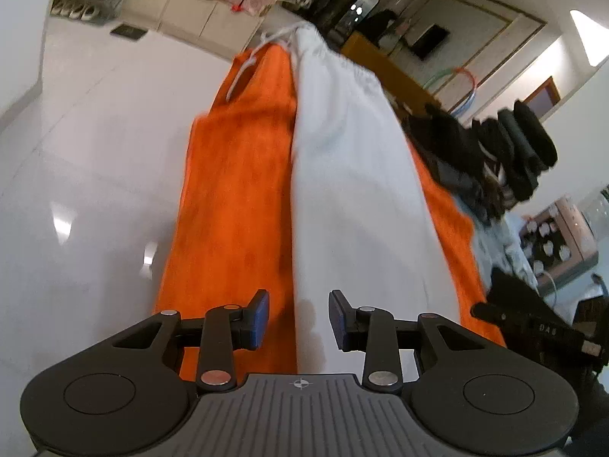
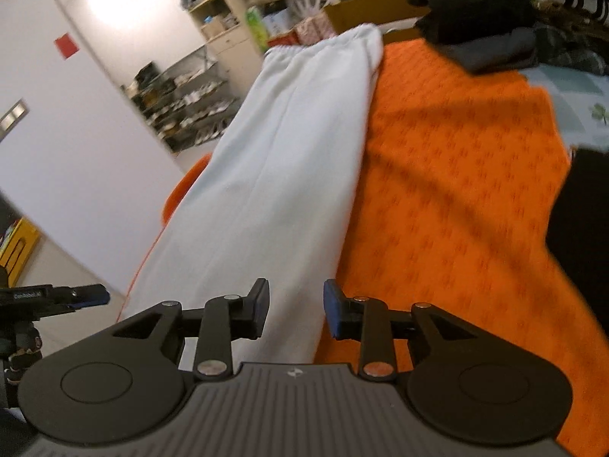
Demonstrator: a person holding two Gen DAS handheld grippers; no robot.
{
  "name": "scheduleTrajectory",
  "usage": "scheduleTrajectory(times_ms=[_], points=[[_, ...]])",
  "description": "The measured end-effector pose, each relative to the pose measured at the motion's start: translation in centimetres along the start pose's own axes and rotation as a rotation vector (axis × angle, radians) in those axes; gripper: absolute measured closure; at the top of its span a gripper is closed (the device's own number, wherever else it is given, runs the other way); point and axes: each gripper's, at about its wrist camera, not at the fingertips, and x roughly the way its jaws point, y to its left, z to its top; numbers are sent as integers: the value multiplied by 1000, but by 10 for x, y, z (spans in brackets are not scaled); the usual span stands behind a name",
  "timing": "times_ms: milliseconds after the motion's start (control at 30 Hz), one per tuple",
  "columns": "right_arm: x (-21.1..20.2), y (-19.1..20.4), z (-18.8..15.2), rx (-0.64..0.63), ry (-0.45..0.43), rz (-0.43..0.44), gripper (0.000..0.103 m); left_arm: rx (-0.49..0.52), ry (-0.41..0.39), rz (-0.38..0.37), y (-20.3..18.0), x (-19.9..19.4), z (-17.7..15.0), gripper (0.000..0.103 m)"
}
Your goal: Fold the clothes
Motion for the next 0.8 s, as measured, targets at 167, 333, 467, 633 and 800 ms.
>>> scheduleTrajectory(times_ms=[167, 333, 467, 633, 800], points=[[-27, 19, -47, 0, 35, -4, 64, -9, 49, -27, 0, -13, -46, 67], [-46, 35, -89, 12, 41, -53, 64, 17, 61, -66, 0, -12, -69, 67], [-46, 43, -113, 8, 46, -106, 74, 51, 48, -56, 1, -13, -75, 97], [-63, 46, -119, 9, 0, -129, 94, 108, -3, -39, -1, -30, -73, 97], [-77, 36, -137, 15, -5, -161, 98, 139, -24, -44, 5, -38, -82, 93]])
